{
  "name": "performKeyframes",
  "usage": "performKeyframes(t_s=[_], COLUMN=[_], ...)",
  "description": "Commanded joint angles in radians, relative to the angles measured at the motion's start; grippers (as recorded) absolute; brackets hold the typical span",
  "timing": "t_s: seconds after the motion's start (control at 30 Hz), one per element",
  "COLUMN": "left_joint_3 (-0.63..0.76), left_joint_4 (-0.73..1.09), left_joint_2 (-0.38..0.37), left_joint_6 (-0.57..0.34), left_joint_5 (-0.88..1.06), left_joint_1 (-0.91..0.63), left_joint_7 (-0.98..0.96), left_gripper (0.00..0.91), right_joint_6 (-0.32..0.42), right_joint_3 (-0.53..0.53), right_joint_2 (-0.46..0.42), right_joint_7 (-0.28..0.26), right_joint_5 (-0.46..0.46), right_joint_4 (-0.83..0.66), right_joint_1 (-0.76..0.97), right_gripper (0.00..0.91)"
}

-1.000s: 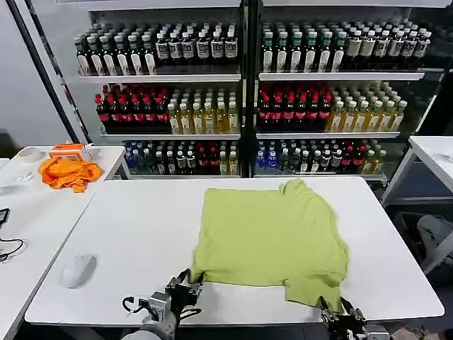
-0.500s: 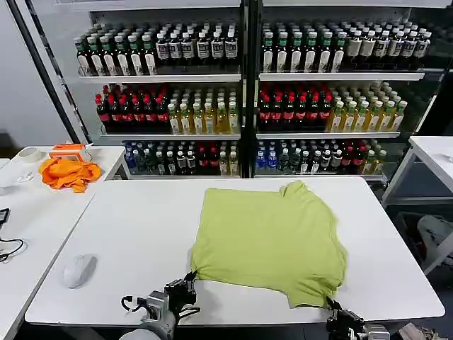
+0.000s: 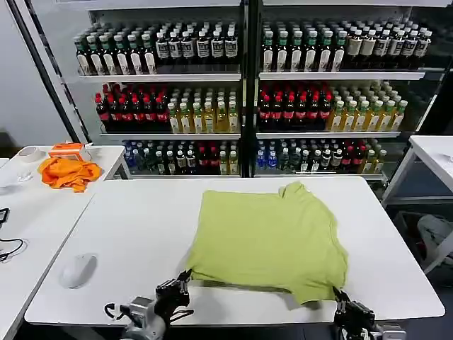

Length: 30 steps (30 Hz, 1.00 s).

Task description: Fold and organize the clothes.

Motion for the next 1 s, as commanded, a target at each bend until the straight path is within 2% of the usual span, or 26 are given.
performKeyframes(t_s=[0.03,0.33,0.57,1.0], left_joint_3=[-0.073,-0.026,0.038,0.107], left_joint_4=[-0.130,0.041,0.199,0.338], left_joint_2=[-0.001,0.064,0.077,0.051], left_joint_6=[-0.032,-0.035,-0.037,-0.046], left_joint_5=[-0.006,-0.002,-0.005,0.018], left_joint_1=[0.071,-0.092,-0.237,-0.338], left_joint_7=[0.008,0.011,0.011,0.008], left_gripper=[0.030,0.030,0.030,0.030], right_joint_6=[0.010,0.008,0.007,0.007], right_joint_3=[0.032,-0.025,-0.067,-0.113], right_joint_2=[-0.023,-0.110,-0.148,-0.123], right_joint_7=[-0.001,0.000,-0.006,-0.023], right_joint_5=[0.012,0.032,0.037,-0.021], right_joint_4=[0.041,-0.148,-0.273,-0.352], right_joint_1=[0.029,0.243,0.367,0.385], right_gripper=[0.000,0.000,0.000,0.000])
